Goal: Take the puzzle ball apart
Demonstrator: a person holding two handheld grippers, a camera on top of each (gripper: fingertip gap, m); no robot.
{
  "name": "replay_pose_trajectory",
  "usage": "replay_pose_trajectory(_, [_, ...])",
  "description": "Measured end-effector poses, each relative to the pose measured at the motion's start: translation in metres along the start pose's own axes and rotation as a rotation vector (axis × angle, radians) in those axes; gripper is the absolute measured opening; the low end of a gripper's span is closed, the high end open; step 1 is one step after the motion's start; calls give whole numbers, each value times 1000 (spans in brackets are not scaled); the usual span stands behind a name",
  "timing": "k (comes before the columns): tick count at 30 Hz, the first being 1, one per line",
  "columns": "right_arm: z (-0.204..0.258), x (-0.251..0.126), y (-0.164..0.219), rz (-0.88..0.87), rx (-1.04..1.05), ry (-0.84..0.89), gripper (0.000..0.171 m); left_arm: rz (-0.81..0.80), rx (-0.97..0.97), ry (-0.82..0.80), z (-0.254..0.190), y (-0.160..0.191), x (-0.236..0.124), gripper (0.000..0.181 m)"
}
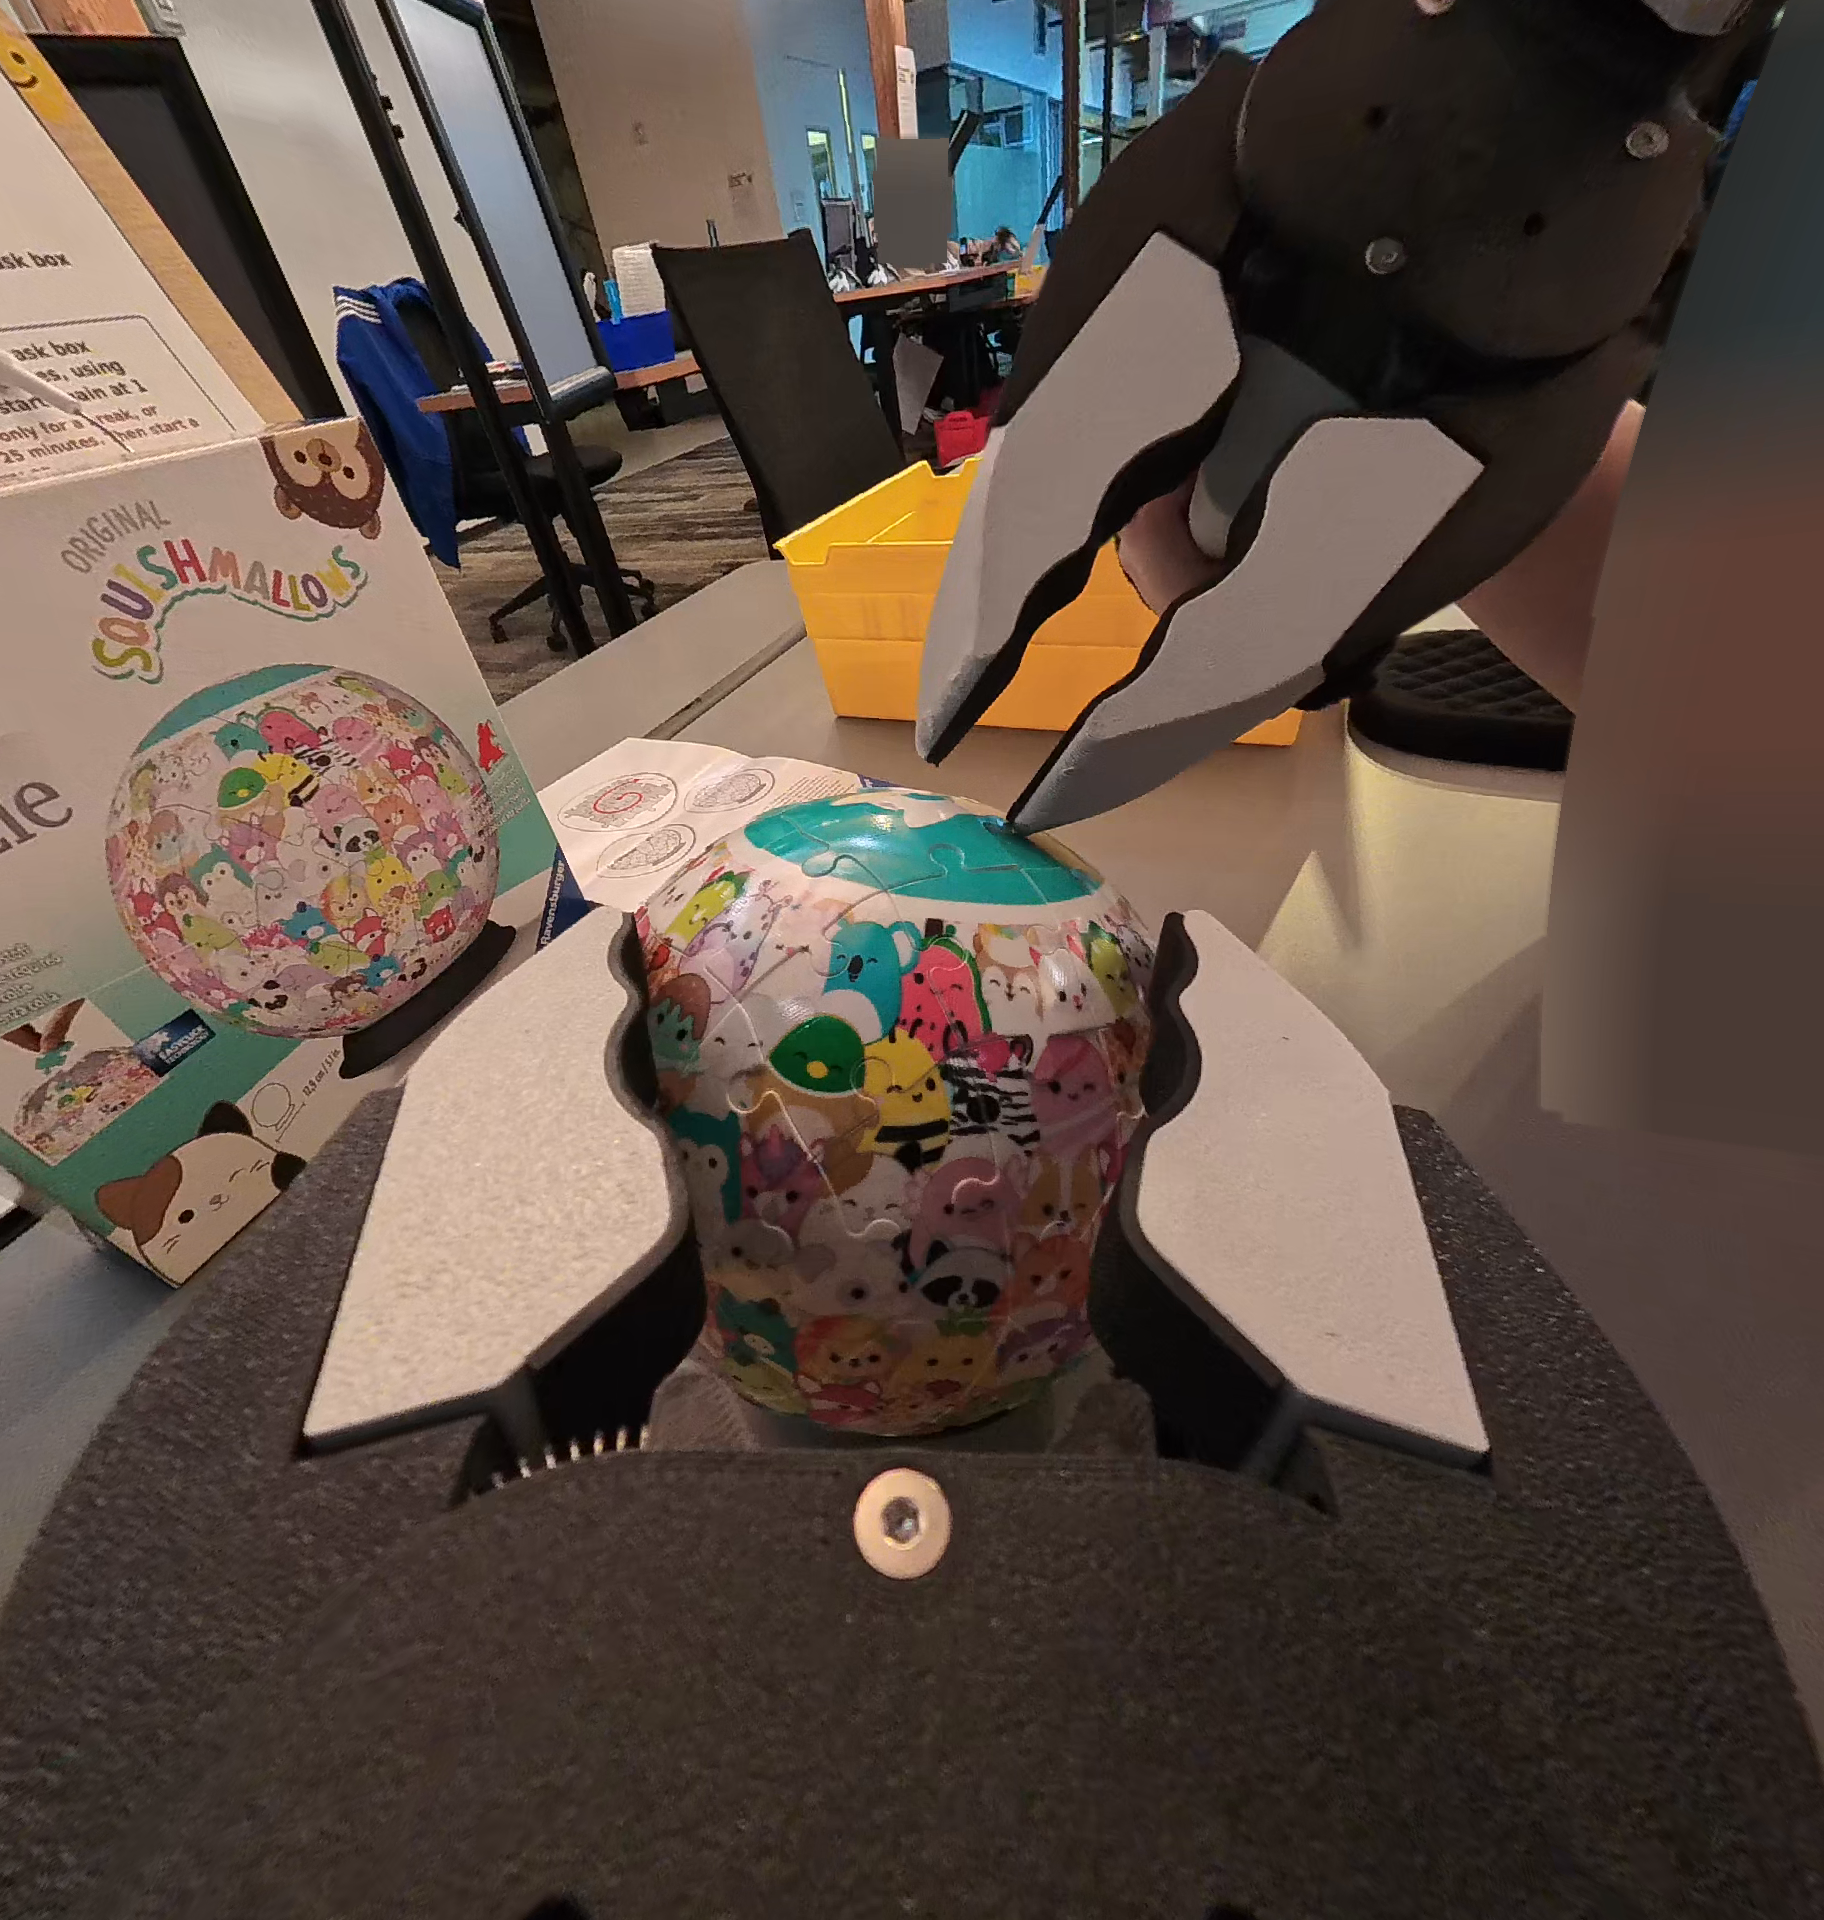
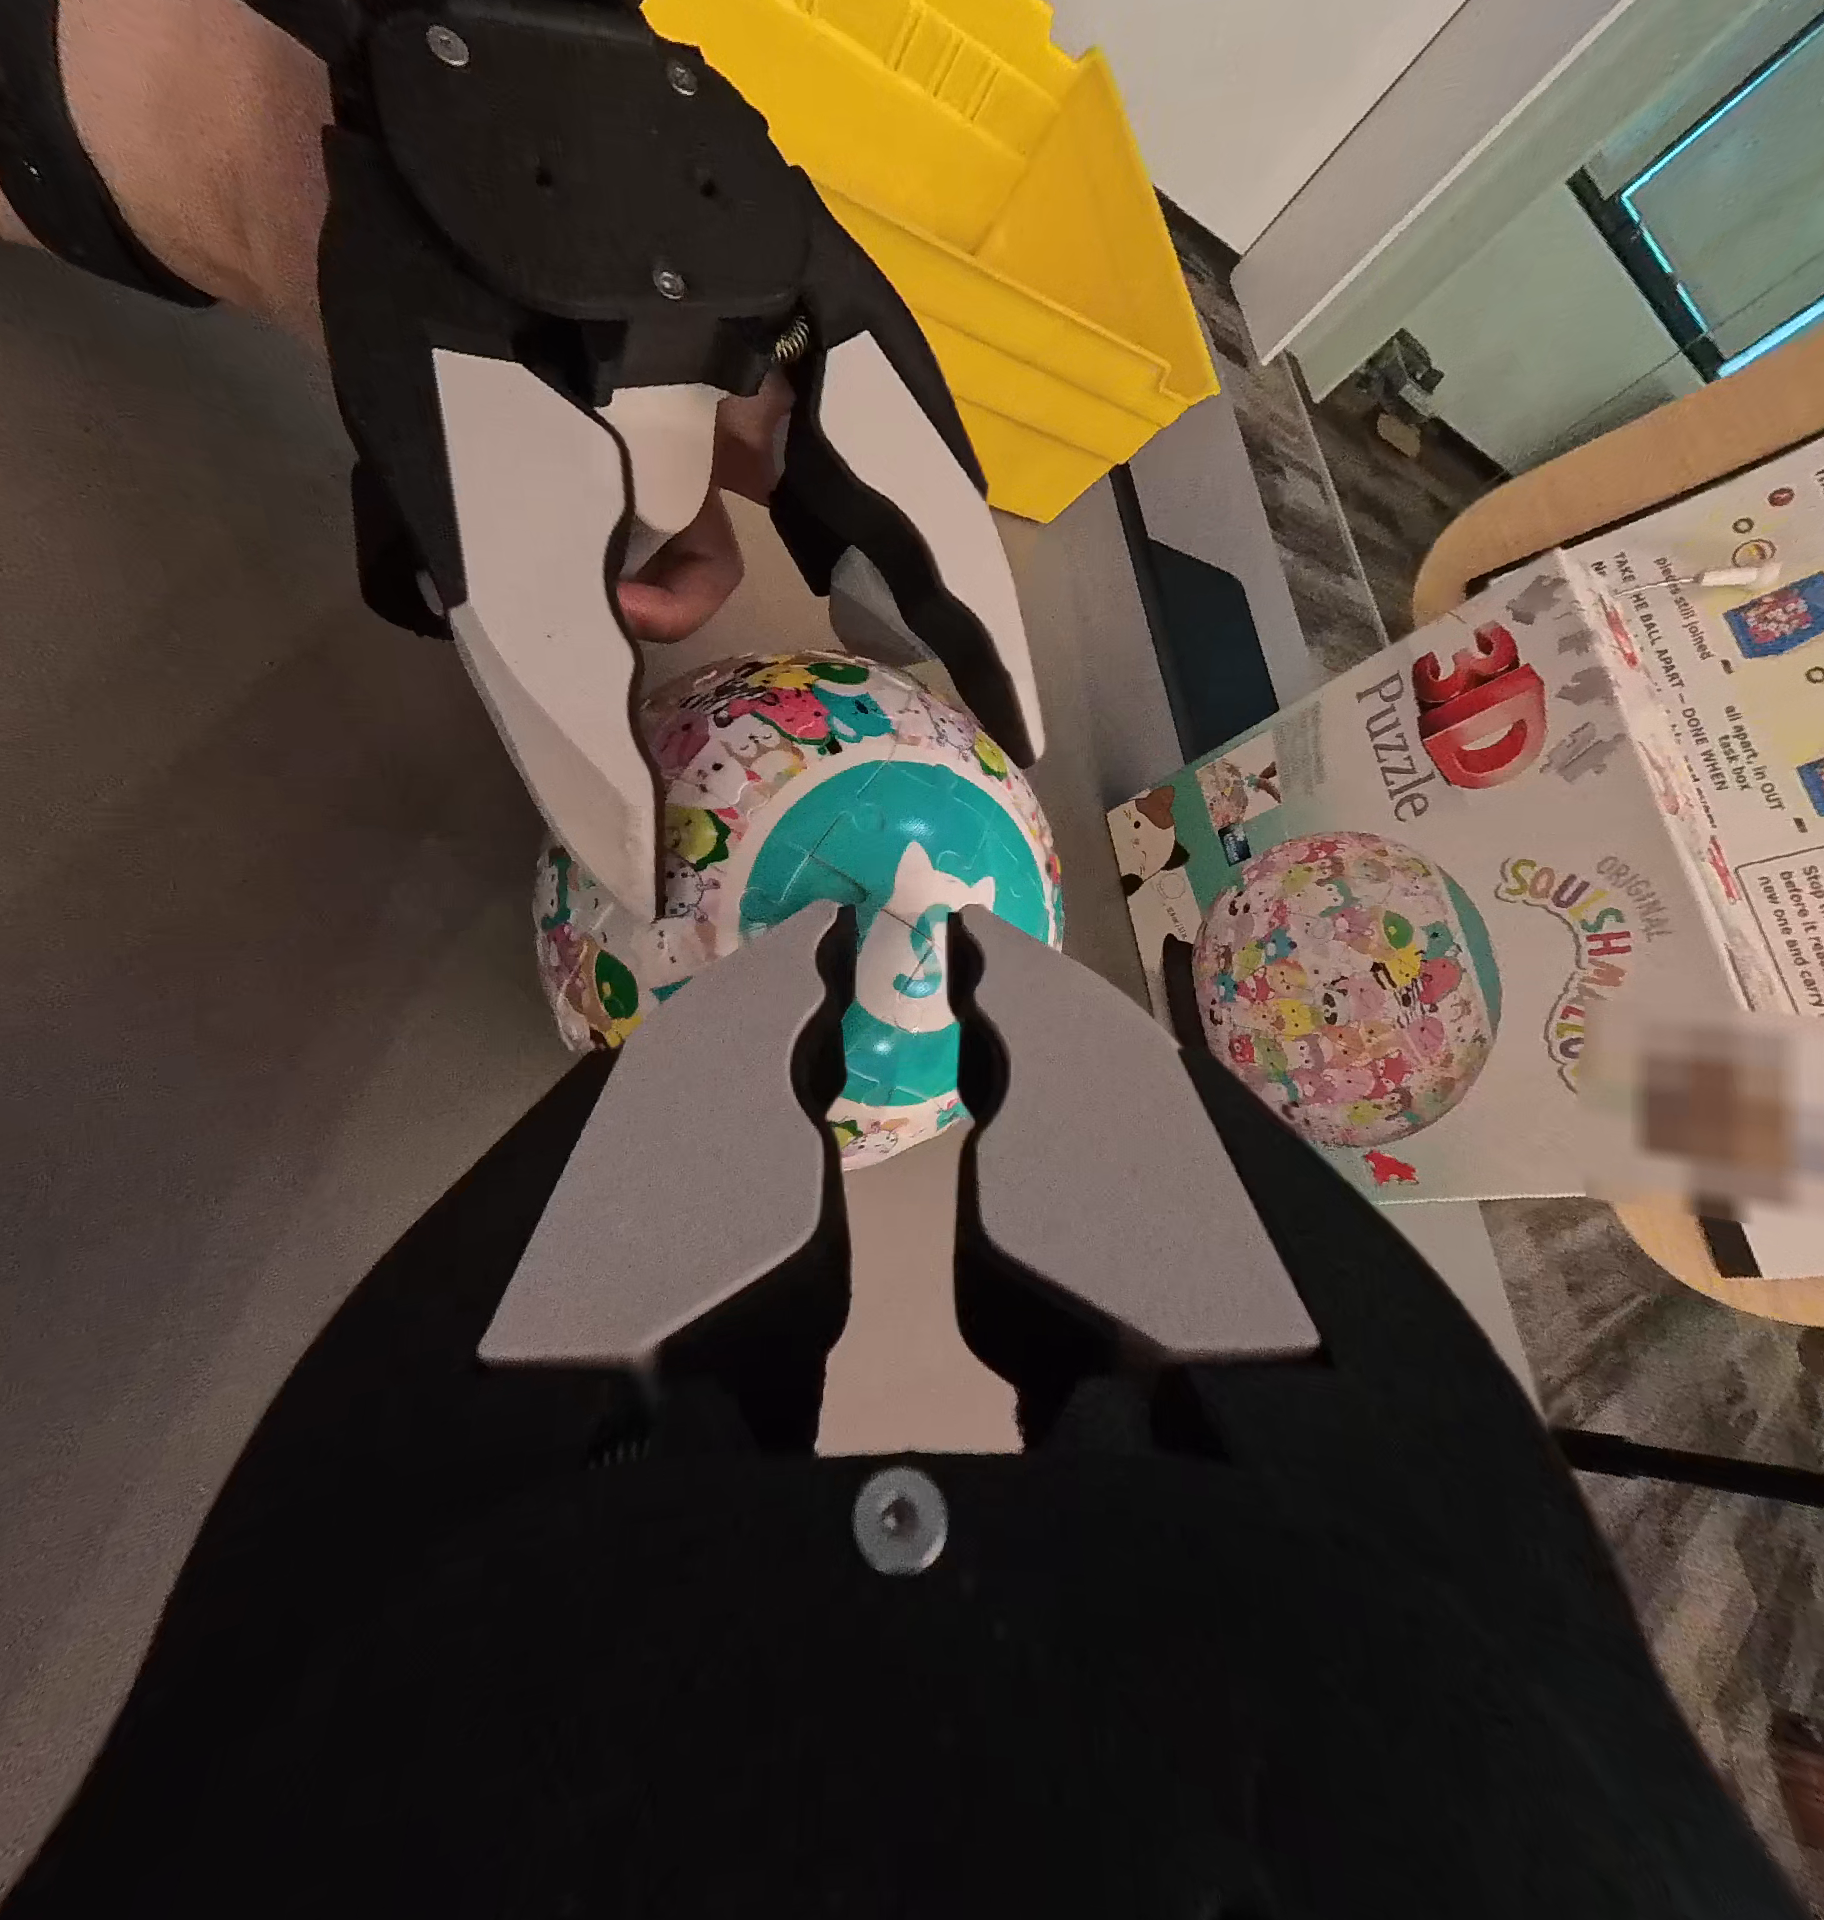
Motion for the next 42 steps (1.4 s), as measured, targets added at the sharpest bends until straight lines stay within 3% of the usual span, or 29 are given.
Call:
replay_pose_trajectory(7, [0,1,-4,1,-42,54,12,3,5,-1,-1,0,0,89])
replay_pose_trajectory(8, [-1,0,-4,-1,-3,36,18,5,10,-2,-1,0,0,89])
replay_pose_trajectory(16, [-12,-16,4,-103,435,-185,19,-4,-4,-16,0,3,2,98])
replay_pose_trajectory(25, [7,-9,10,30,392,-129,13,2,-25,-8,-6,5,5,103])
replay_pose_trajectory(42, [11,-8,7,-57,500,-16,7,26,28,-78,-12,8,11,112])
Point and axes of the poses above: each gripper's, where its closed fingertips meet, x out along the fingers, y out of its underside, z = x × y across the jaws, the point moved 3 cm from there along -x, back along the fingers, and after that the axes turned 1 degree about z, right-handed, at the moved point
